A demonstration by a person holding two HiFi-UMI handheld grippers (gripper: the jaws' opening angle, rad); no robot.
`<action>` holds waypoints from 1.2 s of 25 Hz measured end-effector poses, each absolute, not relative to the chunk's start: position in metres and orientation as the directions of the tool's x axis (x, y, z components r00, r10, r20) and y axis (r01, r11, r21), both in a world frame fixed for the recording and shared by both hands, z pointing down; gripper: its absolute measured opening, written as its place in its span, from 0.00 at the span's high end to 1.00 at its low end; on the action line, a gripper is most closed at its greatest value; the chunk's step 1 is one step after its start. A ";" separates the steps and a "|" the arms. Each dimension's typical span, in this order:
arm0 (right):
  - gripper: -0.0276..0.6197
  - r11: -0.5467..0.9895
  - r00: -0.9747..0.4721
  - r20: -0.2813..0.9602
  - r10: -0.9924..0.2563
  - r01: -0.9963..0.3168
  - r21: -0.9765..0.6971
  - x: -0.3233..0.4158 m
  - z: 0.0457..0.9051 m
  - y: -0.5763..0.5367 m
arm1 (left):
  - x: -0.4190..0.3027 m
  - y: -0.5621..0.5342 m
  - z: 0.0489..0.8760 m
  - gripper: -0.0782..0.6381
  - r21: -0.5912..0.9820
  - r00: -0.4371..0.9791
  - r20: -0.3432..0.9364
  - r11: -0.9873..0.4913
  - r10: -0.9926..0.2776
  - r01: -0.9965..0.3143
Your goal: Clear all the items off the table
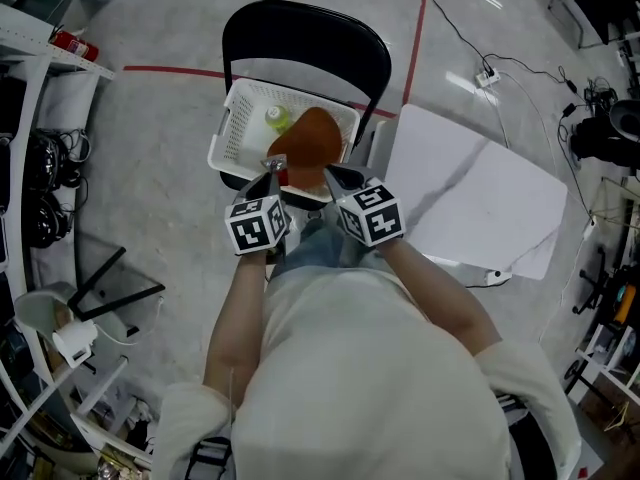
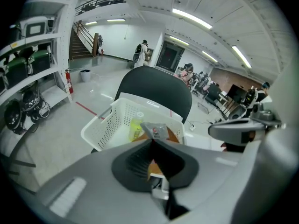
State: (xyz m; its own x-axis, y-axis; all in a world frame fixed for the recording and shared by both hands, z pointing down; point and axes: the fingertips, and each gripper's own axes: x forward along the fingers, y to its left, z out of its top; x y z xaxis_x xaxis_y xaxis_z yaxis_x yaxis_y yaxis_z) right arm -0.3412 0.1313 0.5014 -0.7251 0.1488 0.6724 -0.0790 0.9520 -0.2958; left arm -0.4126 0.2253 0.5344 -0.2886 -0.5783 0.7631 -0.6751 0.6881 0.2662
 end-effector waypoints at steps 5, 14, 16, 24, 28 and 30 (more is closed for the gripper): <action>0.96 0.948 -0.707 0.689 0.162 -0.083 -0.308 -0.361 0.514 0.139 | -0.440 0.237 0.547 0.87 0.264 -0.295 0.775 0.711 -0.559 -0.652; 0.96 0.941 -0.677 0.709 0.196 -0.075 -0.331 -0.385 0.531 0.150 | -0.474 0.248 0.573 0.87 0.250 -0.305 0.799 0.747 -0.518 -0.616; 0.96 0.939 -0.672 0.712 0.201 -0.076 -0.336 -0.388 0.533 0.150 | -0.478 0.248 0.577 0.87 0.255 -0.306 0.800 0.755 -0.515 -0.604; 0.96 0.937 -0.662 0.715 0.222 -0.059 -0.345 -0.404 0.539 0.160 | -0.496 0.255 0.590 0.86 0.250 -0.326 0.812 0.794 -0.484 -0.554; 0.96 0.936 -0.661 0.717 0.223 -0.060 -0.347 -0.405 0.540 0.163 | -0.500 0.257 0.592 0.64 0.290 -0.322 0.805 0.804 -0.498 -0.519; 0.96 0.936 -0.661 0.717 0.220 -0.062 -0.345 -0.404 0.541 0.163 | -0.499 0.260 0.593 0.63 0.288 -0.322 0.808 0.807 -0.494 -0.515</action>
State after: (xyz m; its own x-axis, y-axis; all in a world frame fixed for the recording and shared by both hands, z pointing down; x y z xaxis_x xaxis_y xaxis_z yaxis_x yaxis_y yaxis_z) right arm -0.4041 0.1631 0.5407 -0.6608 0.2205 0.7175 -0.0623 0.9365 -0.3452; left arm -0.4986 0.2599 0.5927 -0.3219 -0.4938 0.8078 -0.5155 0.8071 0.2880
